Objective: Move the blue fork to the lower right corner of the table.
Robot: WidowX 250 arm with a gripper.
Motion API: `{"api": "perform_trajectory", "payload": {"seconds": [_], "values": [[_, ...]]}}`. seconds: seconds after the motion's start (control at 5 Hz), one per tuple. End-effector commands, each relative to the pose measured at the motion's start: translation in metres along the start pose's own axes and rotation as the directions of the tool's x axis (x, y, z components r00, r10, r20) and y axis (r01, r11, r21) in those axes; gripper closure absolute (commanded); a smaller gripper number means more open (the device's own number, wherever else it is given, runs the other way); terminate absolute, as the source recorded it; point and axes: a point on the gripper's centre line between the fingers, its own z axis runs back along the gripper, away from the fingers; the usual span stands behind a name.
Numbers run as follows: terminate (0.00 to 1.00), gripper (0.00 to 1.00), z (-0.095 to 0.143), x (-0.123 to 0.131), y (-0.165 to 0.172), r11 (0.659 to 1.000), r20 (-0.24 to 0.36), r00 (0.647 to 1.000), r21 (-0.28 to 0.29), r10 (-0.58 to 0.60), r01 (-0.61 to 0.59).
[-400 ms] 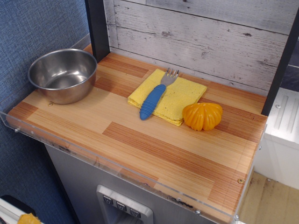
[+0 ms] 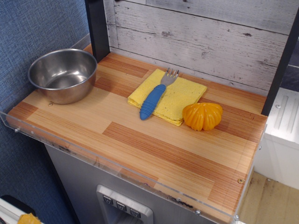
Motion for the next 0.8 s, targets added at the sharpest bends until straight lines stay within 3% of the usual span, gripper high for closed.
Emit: {"api": "perform_trajectory", "payload": {"seconds": [0.0,0.2,0.4,0.6], "values": [[0.0,0.0,-0.021,-0.006,-0.017,0.992,0.148,0.983,-0.046,-0.106,0.114],[0.0,0.0,-0.033,-0.004,-0.02,0.991,0.163,0.979,-0.025,-0.126,0.132],[0.0,0.0,-0.04,0.0,-0.019,0.993,0.189,0.976,0.077,-0.105,0.091],[0.0,0.0,-0.048,0.008,-0.018,0.99,0.226,0.971,0.134,-0.079,0.05]]}}
